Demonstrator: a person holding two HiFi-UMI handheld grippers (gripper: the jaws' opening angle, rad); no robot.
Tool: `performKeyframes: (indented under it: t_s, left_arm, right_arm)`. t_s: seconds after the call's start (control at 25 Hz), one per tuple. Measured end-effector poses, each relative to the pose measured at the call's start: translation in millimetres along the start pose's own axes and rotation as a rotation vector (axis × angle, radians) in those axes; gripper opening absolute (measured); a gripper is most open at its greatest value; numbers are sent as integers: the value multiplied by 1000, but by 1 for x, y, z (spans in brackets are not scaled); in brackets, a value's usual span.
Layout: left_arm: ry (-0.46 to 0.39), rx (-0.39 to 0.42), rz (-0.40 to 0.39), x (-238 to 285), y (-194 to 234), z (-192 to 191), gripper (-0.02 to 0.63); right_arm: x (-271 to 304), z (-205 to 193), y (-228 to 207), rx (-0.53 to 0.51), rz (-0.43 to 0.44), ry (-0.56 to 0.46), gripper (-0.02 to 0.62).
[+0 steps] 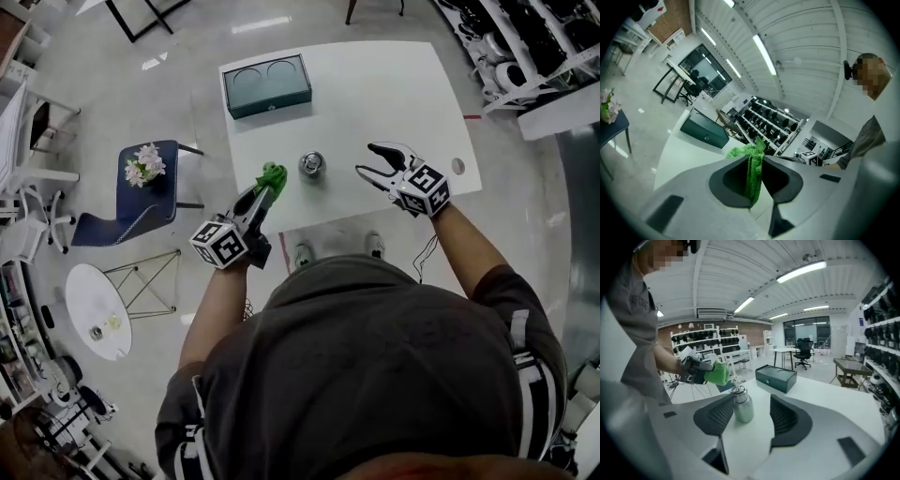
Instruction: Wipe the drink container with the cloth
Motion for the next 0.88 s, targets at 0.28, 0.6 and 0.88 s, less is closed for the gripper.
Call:
performKeyframes:
  t_s: [0.28,0.6,0.88]
  left_arm:
    - [24,-13,140,44,16,-29,52]
    - [78,-46,168,61,58,-40,52]
    - [241,69,147,83,74,-48,52]
  right_arm:
    - [77,-32,5,-238,317,84,329]
    - [148,-40,18,-411,446,58,331]
    - [149,-42,19,-357,465,66,291]
Point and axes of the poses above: the fingertips, and each gripper's own axes: x forward along the fingers, y to its left, z out of its top, the point moved 8 cm from there along -x, backward along the fingers, and after that the axes turned 8 degrees about -x, right-handed, at the moved point
